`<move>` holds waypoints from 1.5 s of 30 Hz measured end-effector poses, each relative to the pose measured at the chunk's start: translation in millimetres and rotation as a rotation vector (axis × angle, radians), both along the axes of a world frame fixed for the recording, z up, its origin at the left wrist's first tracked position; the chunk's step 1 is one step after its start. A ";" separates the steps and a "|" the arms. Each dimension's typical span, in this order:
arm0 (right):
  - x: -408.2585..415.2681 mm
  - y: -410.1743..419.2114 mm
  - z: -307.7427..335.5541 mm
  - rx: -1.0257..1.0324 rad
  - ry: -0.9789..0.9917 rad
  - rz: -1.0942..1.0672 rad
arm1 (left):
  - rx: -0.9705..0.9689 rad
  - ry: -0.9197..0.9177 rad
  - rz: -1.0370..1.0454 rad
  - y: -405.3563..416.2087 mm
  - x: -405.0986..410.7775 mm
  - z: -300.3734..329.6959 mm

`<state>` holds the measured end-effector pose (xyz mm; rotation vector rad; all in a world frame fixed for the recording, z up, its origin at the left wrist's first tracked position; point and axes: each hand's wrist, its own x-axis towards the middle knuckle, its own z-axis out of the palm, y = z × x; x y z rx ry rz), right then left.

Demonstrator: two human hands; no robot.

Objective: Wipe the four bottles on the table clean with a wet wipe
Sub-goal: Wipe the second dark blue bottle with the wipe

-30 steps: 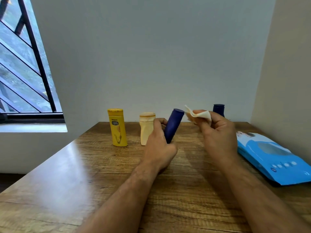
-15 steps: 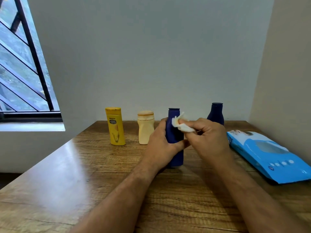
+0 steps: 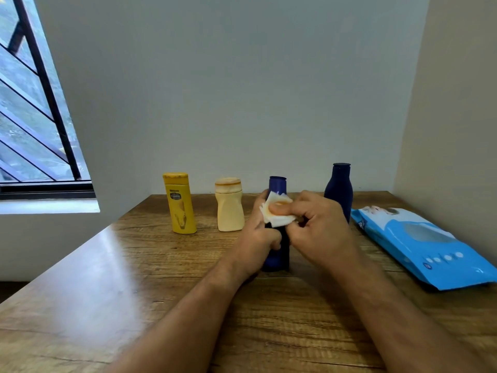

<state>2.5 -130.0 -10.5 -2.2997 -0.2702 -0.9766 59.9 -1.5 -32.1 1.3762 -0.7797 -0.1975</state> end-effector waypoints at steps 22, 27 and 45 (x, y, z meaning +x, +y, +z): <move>-4.4 4.3 -1.1 0.146 0.228 0.243 | -0.420 0.474 -0.018 -0.9 1.3 11.6; 0.4 -2.0 3.2 0.356 0.037 0.035 | -0.235 0.368 0.008 -3.0 -3.8 10.3; -0.7 -13.3 11.3 0.574 0.146 0.138 | -0.181 0.440 0.022 -1.1 -3.7 9.4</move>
